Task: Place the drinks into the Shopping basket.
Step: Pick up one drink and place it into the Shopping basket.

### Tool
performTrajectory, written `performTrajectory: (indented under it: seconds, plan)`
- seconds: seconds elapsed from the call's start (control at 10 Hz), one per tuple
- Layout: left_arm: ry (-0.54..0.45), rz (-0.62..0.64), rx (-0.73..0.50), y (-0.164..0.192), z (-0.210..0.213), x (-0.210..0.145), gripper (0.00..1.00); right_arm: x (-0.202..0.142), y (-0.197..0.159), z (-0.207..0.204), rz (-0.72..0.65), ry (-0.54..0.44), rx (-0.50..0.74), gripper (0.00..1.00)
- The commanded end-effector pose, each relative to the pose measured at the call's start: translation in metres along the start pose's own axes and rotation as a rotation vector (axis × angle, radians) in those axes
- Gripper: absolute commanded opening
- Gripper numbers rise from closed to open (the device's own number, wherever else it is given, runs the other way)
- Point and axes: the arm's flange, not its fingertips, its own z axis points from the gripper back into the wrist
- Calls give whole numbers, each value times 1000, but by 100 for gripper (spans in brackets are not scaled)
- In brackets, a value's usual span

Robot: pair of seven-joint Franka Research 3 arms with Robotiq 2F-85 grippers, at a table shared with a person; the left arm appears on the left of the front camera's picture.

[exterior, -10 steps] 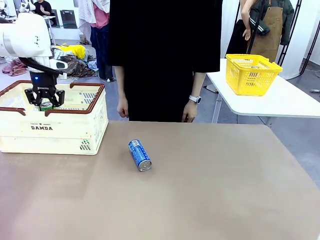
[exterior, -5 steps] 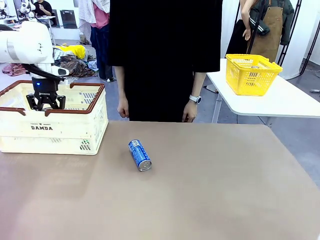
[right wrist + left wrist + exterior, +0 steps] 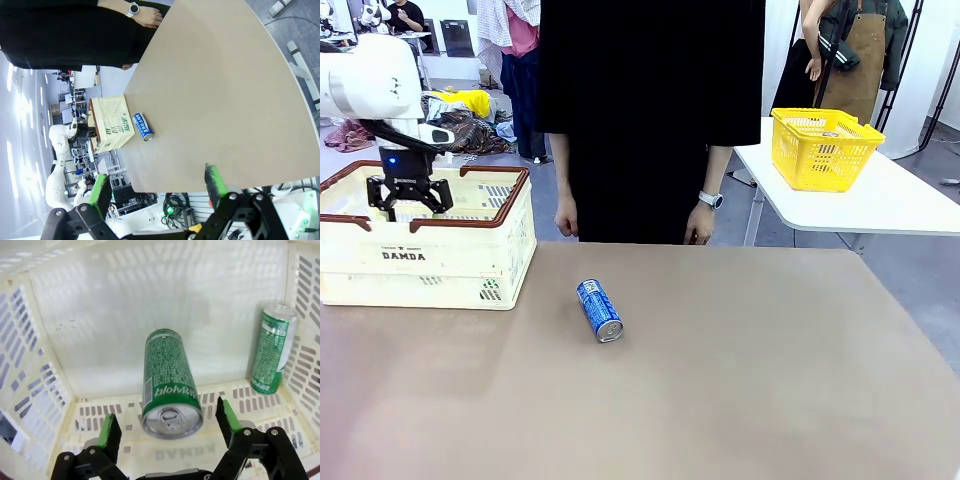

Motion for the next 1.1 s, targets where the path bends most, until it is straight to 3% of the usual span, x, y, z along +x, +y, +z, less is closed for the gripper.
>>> performTrajectory:
  seconds: [0.0, 0.2, 0.3, 0.5, 0.6, 0.8, 1.0]
  plan:
    - [-58, -56, -35, 6, 32, -21, 100, 1, 0, 1, 23, -4, 14, 100]
    - [-161, -43, -52, 7, 97, -56, 100, 1, 0, 1, 23, -4, 14, 100]
    - [-228, -95, -126, 7, 134, -82, 100, 1, 0, 1, 23, -4, 14, 100]
    - [-367, -107, -295, 19, 173, -124, 100, 1, 0, 1, 23, -4, 14, 100]
    - [-332, -156, -498, 34, 184, -150, 100, 1, 0, 1, 23, -4, 14, 100]
    - [-495, -118, -840, 79, 172, -220, 100, 1, 0, 1, 23, -4, 14, 100]
    - [-588, -220, -1000, 117, 115, -286, 100, 1, 0, 1, 23, -4, 14, 100]
